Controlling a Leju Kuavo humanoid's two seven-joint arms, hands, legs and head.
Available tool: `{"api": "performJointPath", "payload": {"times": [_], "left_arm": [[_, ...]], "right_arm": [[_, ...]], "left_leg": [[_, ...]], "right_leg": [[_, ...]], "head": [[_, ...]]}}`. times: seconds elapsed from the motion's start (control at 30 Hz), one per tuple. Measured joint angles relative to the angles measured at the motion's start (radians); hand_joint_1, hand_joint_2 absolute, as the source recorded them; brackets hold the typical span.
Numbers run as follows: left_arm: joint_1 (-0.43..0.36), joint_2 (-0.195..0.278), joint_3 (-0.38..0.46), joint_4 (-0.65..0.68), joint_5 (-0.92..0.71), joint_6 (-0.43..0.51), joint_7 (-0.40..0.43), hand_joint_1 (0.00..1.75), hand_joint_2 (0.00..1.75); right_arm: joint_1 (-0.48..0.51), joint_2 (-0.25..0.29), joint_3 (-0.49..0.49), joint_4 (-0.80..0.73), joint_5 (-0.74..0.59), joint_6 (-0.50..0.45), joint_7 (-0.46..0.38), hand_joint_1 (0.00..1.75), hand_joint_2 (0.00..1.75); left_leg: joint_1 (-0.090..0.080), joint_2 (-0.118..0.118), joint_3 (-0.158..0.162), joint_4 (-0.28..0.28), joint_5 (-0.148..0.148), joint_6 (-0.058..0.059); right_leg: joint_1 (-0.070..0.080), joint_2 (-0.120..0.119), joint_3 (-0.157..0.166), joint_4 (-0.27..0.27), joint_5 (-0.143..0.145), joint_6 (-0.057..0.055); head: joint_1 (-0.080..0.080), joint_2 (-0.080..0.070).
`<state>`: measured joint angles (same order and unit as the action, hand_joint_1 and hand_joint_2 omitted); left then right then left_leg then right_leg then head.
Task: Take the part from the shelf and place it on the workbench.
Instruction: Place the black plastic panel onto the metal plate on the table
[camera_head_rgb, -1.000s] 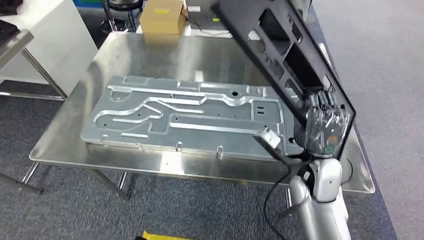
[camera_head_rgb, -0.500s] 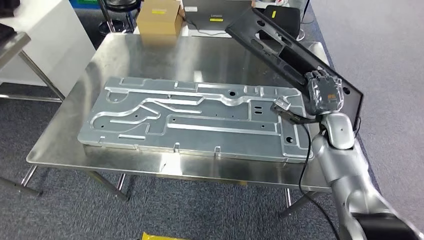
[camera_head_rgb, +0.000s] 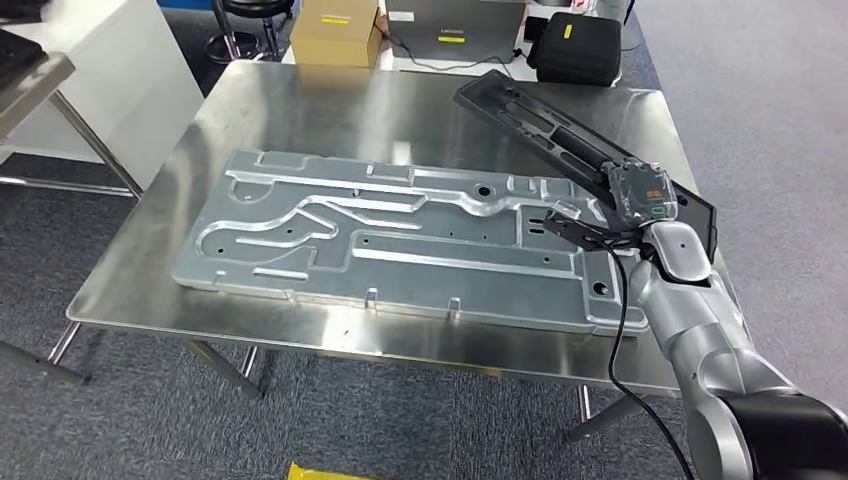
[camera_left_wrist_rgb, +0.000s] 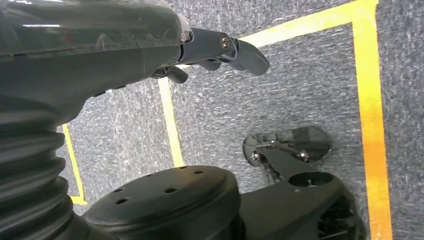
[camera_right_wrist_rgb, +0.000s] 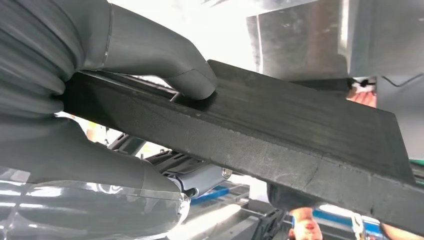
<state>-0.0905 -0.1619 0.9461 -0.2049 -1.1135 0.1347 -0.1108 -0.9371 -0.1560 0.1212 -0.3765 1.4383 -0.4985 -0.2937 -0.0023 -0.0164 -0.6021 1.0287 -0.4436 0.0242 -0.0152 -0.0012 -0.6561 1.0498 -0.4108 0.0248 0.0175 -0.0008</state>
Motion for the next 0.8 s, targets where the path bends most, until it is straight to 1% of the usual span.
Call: {"api": "performJointPath", "payload": {"times": [0.03, 0.1, 0.13, 0.17, 0.2, 0.27, 0.3, 0.33, 0.37, 0.4, 0.43, 0.47, 0.5, 0.53, 0.6, 0.63, 0.67, 0.7, 0.77, 0.8], "left_arm": [[0.0, 0.0, 0.0, 0.0, 0.0, 0.0, -0.001, 0.0, 1.75], [0.0, 0.0, 0.0, 0.0, -0.001, -0.001, -0.004, 0.0, 1.75], [0.0, 0.0, 0.0, 0.0, -0.003, -0.002, -0.006, 0.0, 1.75], [-0.001, 0.0, 0.0, 0.0, -0.005, -0.003, -0.008, 0.0, 1.75], [-0.001, 0.0, 0.0, 0.0, -0.007, -0.005, -0.011, 0.0, 1.75], [-0.003, 0.0, 0.0, 0.0, -0.013, -0.011, -0.015, 0.0, 1.75], [-0.005, 0.0, -0.001, 0.0, -0.016, -0.014, -0.016, 0.0, 1.75], [-0.008, 0.0, -0.001, 0.0, -0.019, -0.016, -0.015, 0.0, 1.75], [-0.01, 0.0, -0.002, 0.0, -0.021, -0.018, -0.015, 0.0, 1.75], [-0.013, 0.0, -0.002, 0.0, -0.022, -0.019, -0.014, 0.0, 1.75], [-0.015, 0.0, -0.003, 0.0, -0.022, -0.019, -0.013, 0.0, 1.75], [-0.016, 0.0, -0.003, 0.0, -0.022, -0.02, -0.013, 0.0, 1.75], [-0.018, 0.0, -0.003, 0.0, -0.022, -0.02, -0.013, 0.0, 1.75], [-0.019, -0.001, -0.003, 0.0, -0.023, -0.021, -0.013, 0.0, 1.75], [-0.019, -0.002, -0.004, 0.0, -0.025, -0.022, -0.016, 0.0, 1.75], [-0.019, -0.003, -0.004, 0.0, -0.026, -0.023, -0.019, 0.0, 1.75], [-0.02, -0.003, -0.006, 0.0, -0.028, -0.024, -0.022, 0.0, 1.75], [-0.022, -0.004, -0.007, 0.0, -0.029, -0.024, -0.024, 0.0, 1.75], [-0.027, -0.006, -0.009, 0.0, -0.03, -0.027, -0.025, 0.0, 1.75], [-0.028, -0.006, -0.009, 0.0, -0.03, -0.028, -0.025, 0.0, 1.75]], "right_arm": [[-0.004, 0.0, 0.002, 0.005, 0.0, 0.003, -0.004, 1.75, 1.75], [-0.008, 0.002, 0.007, 0.014, -0.001, 0.015, -0.02, 1.75, 1.75], [-0.009, 0.004, 0.012, 0.018, -0.001, 0.022, -0.029, 1.75, 1.75], [-0.009, 0.008, 0.017, 0.022, -0.001, 0.028, -0.037, 1.75, 1.75], [-0.009, 0.014, 0.023, 0.025, -0.001, 0.032, -0.044, 1.75, 1.75], [-0.006, 0.03, 0.037, 0.035, 0.0, 0.044, -0.053, 1.75, 1.75], [-0.001, 0.038, 0.045, 0.04, 0.002, 0.05, -0.057, 1.75, 1.75], [0.004, 0.046, 0.052, 0.045, 0.003, 0.058, -0.059, 1.75, 1.75], [0.009, 0.053, 0.059, 0.049, 0.005, 0.063, -0.06, 1.75, 1.75], [0.014, 0.06, 0.066, 0.053, 0.006, 0.067, -0.061, 1.75, 1.75], [0.016, 0.066, 0.07, 0.055, 0.006, 0.068, -0.063, 1.75, 1.75], [0.016, 0.071, 0.074, 0.057, 0.006, 0.069, -0.064, 1.75, 1.75], [0.016, 0.075, 0.077, 0.059, 0.006, 0.07, -0.066, 1.75, 1.75], [0.016, 0.078, 0.079, 0.06, 0.006, 0.073, -0.068, 1.75, 1.75], [0.016, 0.083, 0.084, 0.064, 0.006, 0.084, -0.073, 1.75, 1.75], [0.017, 0.087, 0.088, 0.066, 0.007, 0.09, -0.074, 1.75, 1.75], [0.017, 0.091, 0.092, 0.067, 0.008, 0.096, -0.075, 1.75, 1.75], [0.017, 0.095, 0.096, 0.068, 0.01, 0.101, -0.075, 1.75, 1.75], [0.022, 0.103, 0.104, 0.072, 0.016, 0.109, -0.076, 1.75, 1.75], [0.026, 0.108, 0.108, 0.074, 0.02, 0.113, -0.078, 1.75, 1.75]], "left_leg": [[-0.001, 0.0, -0.001, 0.0, -0.001, -0.004], [-0.001, 0.0, 0.0, -0.002, -0.004, -0.013], [-0.002, 0.001, -0.002, 0.006, -0.013, -0.018], [-0.001, 0.002, -0.012, 0.032, -0.031, -0.023], [0.0, 0.004, -0.033, 0.08, -0.057, -0.027], [0.003, 0.007, -0.095, 0.214, -0.113, -0.034], [0.005, 0.007, -0.12, 0.262, -0.124, -0.036], [0.005, 0.008, -0.13, 0.276, -0.116, -0.037], [0.006, 0.009, -0.121, 0.251, -0.091, -0.037], [0.006, 0.009, -0.096, 0.193, -0.054, -0.036], [0.006, 0.01, -0.066, 0.123, -0.02, -0.034], [0.005, 0.01, -0.039, 0.061, 0.002, -0.03], [0.004, 0.01, -0.021, 0.02, 0.014, -0.027], [0.003, 0.009, -0.014, 0.002, 0.014, -0.023], [0.004, 0.008, -0.012, -0.004, 0.015, -0.013], [0.005, 0.008, -0.01, -0.008, 0.018, -0.007], [0.006, 0.008, -0.009, -0.012, 0.02, 0.0], [0.007, 0.008, -0.007, -0.015, 0.023, 0.005], [0.005, 0.008, -0.007, -0.015, 0.023, 0.011], [0.004, 0.008, -0.007, -0.015, 0.022, 0.012]], "right_leg": [[0.003, 0.001, 0.004, -0.01, -0.004, -0.003], [0.0, 0.0, 0.006, -0.016, -0.004, -0.012], [-0.003, 0.0, 0.009, -0.019, -0.004, -0.017], [-0.006, -0.001, 0.012, -0.023, -0.003, -0.023], [-0.007, -0.002, 0.016, -0.026, -0.003, -0.028], [-0.006, -0.001, 0.019, -0.026, -0.005, -0.035], [-0.005, -0.001, 0.021, -0.026, -0.006, -0.036], [-0.005, -0.001, 0.023, -0.026, -0.008, -0.037], [-0.005, -0.001, 0.025, -0.025, -0.009, -0.036], [-0.005, 0.0, 0.028, -0.025, -0.011, -0.035], [-0.005, 0.0, 0.029, -0.024, -0.013, -0.032], [-0.003, 0.0, 0.029, -0.022, -0.014, -0.028], [-0.002, 0.001, 0.028, -0.021, -0.015, -0.024], [0.0, 0.0, 0.026, -0.021, -0.015, -0.019], [0.0, -0.001, 0.025, -0.022, -0.014, -0.009], [-0.001, -0.002, 0.022, -0.015, -0.02, -0.004], [-0.002, -0.001, 0.013, 0.006, -0.036, 0.001], [-0.003, -0.001, -0.005, 0.048, -0.061, 0.005], [-0.004, 0.0, -0.062, 0.172, -0.121, 0.009], [-0.004, 0.0, -0.088, 0.226, -0.139, 0.011]], "head": [[0.0, 0.0], [0.0, 0.0], [-0.001, 0.0], [-0.002, 0.0], [-0.003, 0.0], [-0.005, 0.0], [-0.005, 0.0], [-0.005, 0.0], [-0.005, 0.0], [-0.005, 0.0], [-0.005, 0.0], [-0.005, 0.0], [-0.005, 0.0], [-0.005, 0.0], [-0.004, 0.0], [-0.004, 0.0], [-0.004, 0.0], [-0.003, 0.0], [-0.003, 0.0], [-0.003, 0.0]]}}
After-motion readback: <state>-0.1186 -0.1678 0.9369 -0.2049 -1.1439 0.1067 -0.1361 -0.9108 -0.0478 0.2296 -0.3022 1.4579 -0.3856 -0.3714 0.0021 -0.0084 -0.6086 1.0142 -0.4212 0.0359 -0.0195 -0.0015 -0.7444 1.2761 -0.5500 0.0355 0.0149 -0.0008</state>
